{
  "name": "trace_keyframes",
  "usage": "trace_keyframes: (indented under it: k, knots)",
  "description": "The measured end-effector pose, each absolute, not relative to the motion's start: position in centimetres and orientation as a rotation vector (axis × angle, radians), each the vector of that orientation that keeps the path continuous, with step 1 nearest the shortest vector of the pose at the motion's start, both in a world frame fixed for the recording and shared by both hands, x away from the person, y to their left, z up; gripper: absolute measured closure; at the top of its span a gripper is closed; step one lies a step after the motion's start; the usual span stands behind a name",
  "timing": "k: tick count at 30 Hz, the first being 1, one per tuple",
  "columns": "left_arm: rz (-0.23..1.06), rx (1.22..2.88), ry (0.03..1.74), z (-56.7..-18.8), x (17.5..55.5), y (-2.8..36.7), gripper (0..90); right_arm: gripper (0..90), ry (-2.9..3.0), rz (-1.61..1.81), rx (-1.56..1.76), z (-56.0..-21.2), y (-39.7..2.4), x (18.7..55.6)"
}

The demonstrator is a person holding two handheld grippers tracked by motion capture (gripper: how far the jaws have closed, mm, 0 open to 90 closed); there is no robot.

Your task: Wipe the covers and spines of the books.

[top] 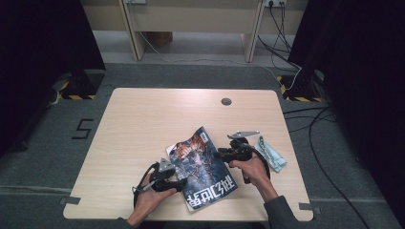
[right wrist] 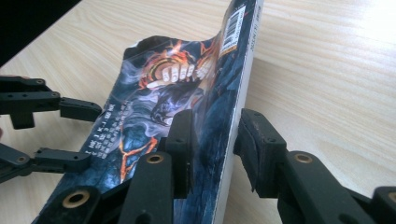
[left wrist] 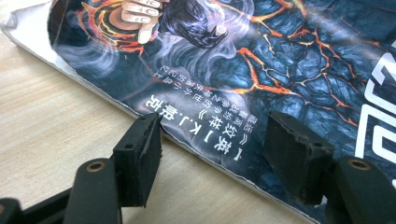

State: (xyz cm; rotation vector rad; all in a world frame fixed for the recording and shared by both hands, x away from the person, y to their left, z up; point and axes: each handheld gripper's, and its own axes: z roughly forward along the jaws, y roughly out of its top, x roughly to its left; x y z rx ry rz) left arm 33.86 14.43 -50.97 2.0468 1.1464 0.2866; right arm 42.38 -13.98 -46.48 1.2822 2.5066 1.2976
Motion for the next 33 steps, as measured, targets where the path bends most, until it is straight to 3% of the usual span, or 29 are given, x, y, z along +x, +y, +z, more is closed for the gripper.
trace_keyframes:
  k: [26, 33]
  knots:
    - [0.28, 2.056, 1.134, -51.0, 33.6, 14.5, 36.4, 67.9, 2.536, 1.478, 1.334, -45.3, -13.9, 41.8]
    - [0.28, 2.056, 1.136, -51.0, 33.6, 14.4, 36.6, 67.2, 2.616, 1.361, 1.298, -45.9, -13.0, 41.2]
